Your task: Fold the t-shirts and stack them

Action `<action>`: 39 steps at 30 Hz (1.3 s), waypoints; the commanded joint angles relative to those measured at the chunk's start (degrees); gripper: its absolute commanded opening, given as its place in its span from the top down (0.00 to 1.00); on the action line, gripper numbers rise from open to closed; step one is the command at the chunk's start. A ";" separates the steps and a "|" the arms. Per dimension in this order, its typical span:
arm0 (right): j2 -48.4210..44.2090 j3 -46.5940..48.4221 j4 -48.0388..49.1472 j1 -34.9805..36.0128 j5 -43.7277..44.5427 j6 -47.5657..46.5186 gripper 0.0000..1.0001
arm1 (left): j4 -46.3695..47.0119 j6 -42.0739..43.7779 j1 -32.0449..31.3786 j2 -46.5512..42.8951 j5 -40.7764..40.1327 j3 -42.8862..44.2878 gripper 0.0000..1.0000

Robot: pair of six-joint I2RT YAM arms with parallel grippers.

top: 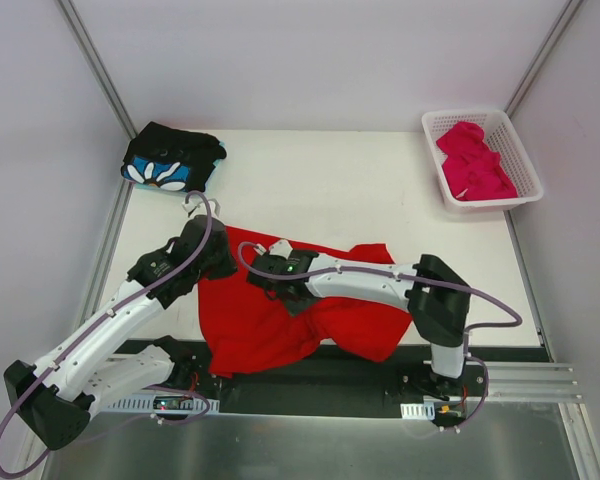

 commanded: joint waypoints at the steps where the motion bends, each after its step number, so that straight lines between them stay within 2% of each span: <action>1: -8.89 0.76 -4.32 -0.69 1.81 -4.16 0.39 | -0.51 -0.41 -0.62 -0.84 -1.33 0.21 0.99; 2: -10.82 0.77 -4.41 -1.21 1.63 -4.87 0.35 | -0.42 -0.58 -0.53 -0.84 -1.33 0.03 0.99; 5: -13.11 0.50 -4.94 -1.74 1.19 -8.12 0.34 | -0.33 -0.94 -0.62 -0.84 -0.97 -0.41 0.99; 8: -17.85 -0.37 -4.42 -1.74 2.77 -12.76 0.40 | -0.33 -1.11 -0.62 -1.97 -1.15 -1.11 0.99; 9: -21.78 -0.72 -1.63 -1.66 3.12 -15.05 0.41 | -0.33 -1.29 -0.62 -2.59 -1.50 -1.37 0.99; 10: -24.17 -2.03 0.40 -1.57 3.04 -18.20 0.41 | -0.33 -1.38 -0.62 -3.03 -1.59 -1.99 0.99; 11: -25.85 -2.66 2.33 -1.57 3.39 -23.37 0.34 | -0.42 -1.55 -0.62 -3.64 -1.68 -2.34 0.99; 12: -26.82 -3.36 4.79 -1.92 2.52 -28.21 0.31 | -0.33 -1.90 -0.62 -3.82 -1.68 -2.52 0.99; 15: -25.35 0.49 0.00 -2.36 0.05 -39.37 0.31 | -0.42 -2.26 -0.62 -4.53 -1.33 -3.22 0.99; 16: -22.64 1.81 -1.94 -2.97 -2.73 -40.55 0.31 | -0.42 -2.26 -0.62 -4.62 -1.33 -3.40 0.99; 17: -20.70 8.09 -4.91 -5.32 -6.85 -41.08 0.31 | -0.33 -2.26 -0.62 -5.14 -1.50 -3.57 0.99; 18: -19.29 10.58 -9.82 -7.87 -14.81 -44.13 0.34 | -0.42 -2.26 -0.62 -5.49 -1.76 -3.84 0.99; 19: -18.14 12.35 -10.91 -12.94 -33.95 -47.56 0.33 | -0.42 -2.17 -0.62 -5.84 -2.03 -3.93 0.99; 20: -18.13 13.15 -11.35 -15.00 -41.79 -50.64 0.24 | -0.42 -2.17 -0.62 -6.89 -2.38 -4.01 0.99; 21: -18.13 13.07 -10.40 -16.67 -47.01 -52.76 0.23 | -0.42 -2.17 -0.62 -7.16 -2.73 -4.28 0.99; 24: -12.96 19.73 -15.02 -18.35 -47.76 -57.95 0.29 | -0.51 -2.08 -0.62 -8.83 -3.00 -4.63 0.99; 25: -11.64 20.62 -16.01 -18.88 -48.02 -59.18 0.44 | -0.68 -1.91 -0.62 -9.18 -3.08 -4.72 0.99; 26: -10.15 20.37 -16.02 -19.32 -48.55 -59.54 0.48 | -1.12 -1.64 -0.62 -9.62 -3.00 -4.63 0.98; 27: -9.87 17.76 -14.71 -19.76 -49.77 -59.63 0.48 | -1.30 -1.55 -0.62 -9.71 -3.00 -4.37 0.98; 28: -9.52 16.34 -14.18 -20.46 -50.31 -59.37 0.42 | -1.39 -1.29 -0.62 -9.98 -2.91 -4.45 0.99; 31: -7.41 13.08 -13.56 -20.55 -53.64 -59.46 0.38 | -1.92 -1.38 -0.53 -10.33 -3.08 -4.72 0.98; 35: -5.92 6.76 -11.36 -20.73 -57.59 -59.19 0.38 | -2.09 -1.99 -0.53 -10.68 -2.64 -4.98 0.99; 39: -5.04 -0.54 -4.79 -21.17 -63.13 -59.10 0.39 | -2.09 -2.17 -0.61 -10.95 -2.73 -5.16 0.99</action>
